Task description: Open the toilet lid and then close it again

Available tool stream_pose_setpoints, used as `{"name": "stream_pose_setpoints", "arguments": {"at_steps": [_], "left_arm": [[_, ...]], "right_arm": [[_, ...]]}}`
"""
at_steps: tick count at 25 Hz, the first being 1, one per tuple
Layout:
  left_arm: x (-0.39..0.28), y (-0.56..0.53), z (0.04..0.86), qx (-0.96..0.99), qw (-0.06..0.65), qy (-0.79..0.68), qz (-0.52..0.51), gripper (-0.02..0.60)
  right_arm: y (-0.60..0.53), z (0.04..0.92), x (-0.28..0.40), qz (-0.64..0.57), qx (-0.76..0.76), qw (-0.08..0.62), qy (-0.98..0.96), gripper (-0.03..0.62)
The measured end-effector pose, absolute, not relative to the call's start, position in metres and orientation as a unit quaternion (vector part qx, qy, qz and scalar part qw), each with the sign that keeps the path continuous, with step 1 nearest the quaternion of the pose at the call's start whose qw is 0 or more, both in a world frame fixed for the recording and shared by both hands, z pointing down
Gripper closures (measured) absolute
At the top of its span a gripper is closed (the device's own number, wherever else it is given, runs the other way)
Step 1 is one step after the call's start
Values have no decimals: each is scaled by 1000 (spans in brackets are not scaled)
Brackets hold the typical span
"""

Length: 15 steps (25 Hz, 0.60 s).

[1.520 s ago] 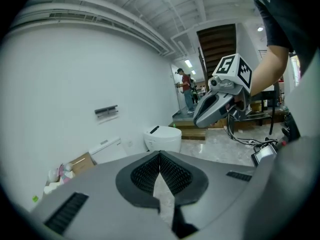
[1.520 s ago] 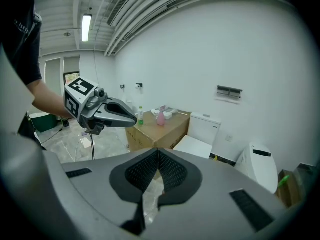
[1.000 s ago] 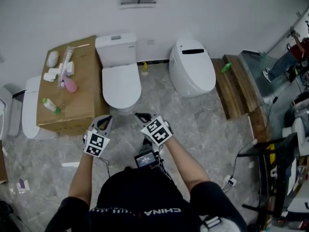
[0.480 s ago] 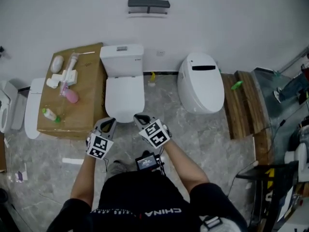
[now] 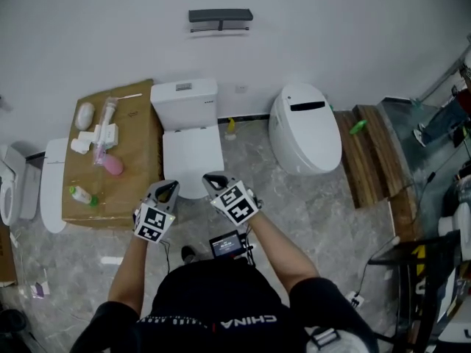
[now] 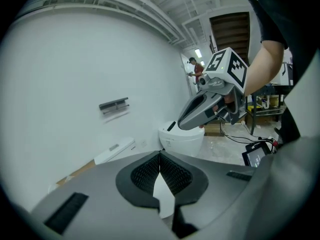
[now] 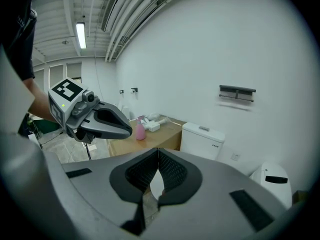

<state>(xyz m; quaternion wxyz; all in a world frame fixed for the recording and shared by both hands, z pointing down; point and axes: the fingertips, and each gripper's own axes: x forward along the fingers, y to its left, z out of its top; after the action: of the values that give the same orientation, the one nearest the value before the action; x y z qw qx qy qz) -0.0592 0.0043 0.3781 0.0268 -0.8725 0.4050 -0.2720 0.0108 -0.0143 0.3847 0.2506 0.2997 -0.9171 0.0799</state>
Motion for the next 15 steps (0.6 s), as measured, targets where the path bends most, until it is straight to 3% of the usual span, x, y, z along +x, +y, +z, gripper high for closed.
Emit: {"name": "stream_pose_setpoints", "arguments": {"at_steps": [15], "left_arm": [[-69,-16,386,-878,26,391,-275,572]], "right_arm": [[-32,396,1,89,304,263,-911,580]]}}
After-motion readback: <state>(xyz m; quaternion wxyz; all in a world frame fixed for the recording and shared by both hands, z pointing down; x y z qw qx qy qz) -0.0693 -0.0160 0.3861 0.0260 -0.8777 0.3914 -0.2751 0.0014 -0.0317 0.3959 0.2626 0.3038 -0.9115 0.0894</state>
